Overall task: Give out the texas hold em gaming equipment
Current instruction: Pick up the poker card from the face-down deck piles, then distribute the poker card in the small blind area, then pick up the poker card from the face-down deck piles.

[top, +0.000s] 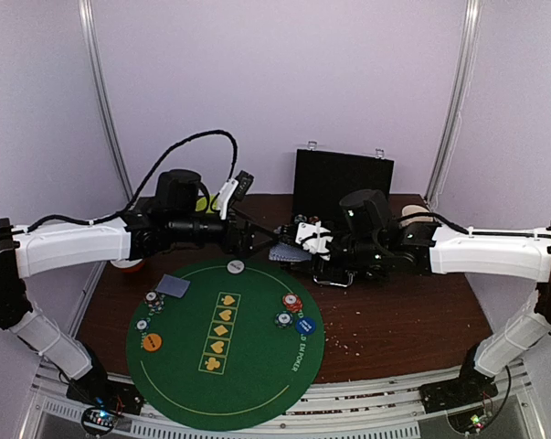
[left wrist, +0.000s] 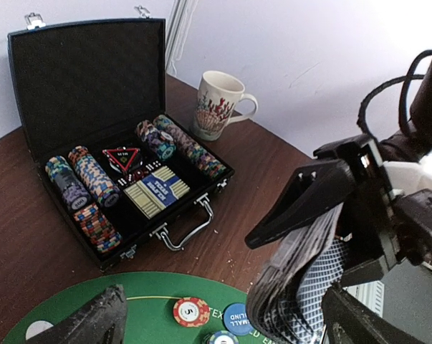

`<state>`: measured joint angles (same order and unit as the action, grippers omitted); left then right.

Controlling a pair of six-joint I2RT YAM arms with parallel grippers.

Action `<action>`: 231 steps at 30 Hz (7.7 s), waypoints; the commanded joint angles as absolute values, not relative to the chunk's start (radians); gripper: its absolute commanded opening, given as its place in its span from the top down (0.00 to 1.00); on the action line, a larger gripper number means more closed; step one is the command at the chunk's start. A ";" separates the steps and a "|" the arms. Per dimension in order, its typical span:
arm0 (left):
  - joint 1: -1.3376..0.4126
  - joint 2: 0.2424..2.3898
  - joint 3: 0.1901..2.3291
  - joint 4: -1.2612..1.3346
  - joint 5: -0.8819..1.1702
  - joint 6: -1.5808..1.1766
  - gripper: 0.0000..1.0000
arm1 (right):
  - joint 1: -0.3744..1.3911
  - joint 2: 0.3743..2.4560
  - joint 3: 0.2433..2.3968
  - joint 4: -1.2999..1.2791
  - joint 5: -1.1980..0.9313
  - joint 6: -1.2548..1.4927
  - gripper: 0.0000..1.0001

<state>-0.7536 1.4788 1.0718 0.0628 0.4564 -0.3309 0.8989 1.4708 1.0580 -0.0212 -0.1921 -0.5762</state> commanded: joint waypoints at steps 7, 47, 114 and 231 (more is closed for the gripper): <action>-0.796 1.572 1.140 0.136 0.495 -0.352 0.02 | 0.904 1.475 1.091 -0.005 -0.204 -0.568 0.53; -0.801 1.430 1.094 0.011 0.354 -0.318 0.30 | 0.904 1.465 1.080 -0.010 -0.192 -0.568 0.53; -0.838 1.188 0.540 0.139 0.592 -0.689 1.00 | 0.777 1.446 0.993 0.021 -0.117 -0.566 0.54; -0.775 1.366 1.069 -0.070 0.475 -0.459 1.00 | 0.944 1.490 1.106 -0.040 -0.103 -0.668 0.53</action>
<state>-0.7879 1.3956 1.0447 -0.0589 0.4137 -0.4709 0.9466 1.4944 1.1084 -0.0650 -0.1089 -0.6662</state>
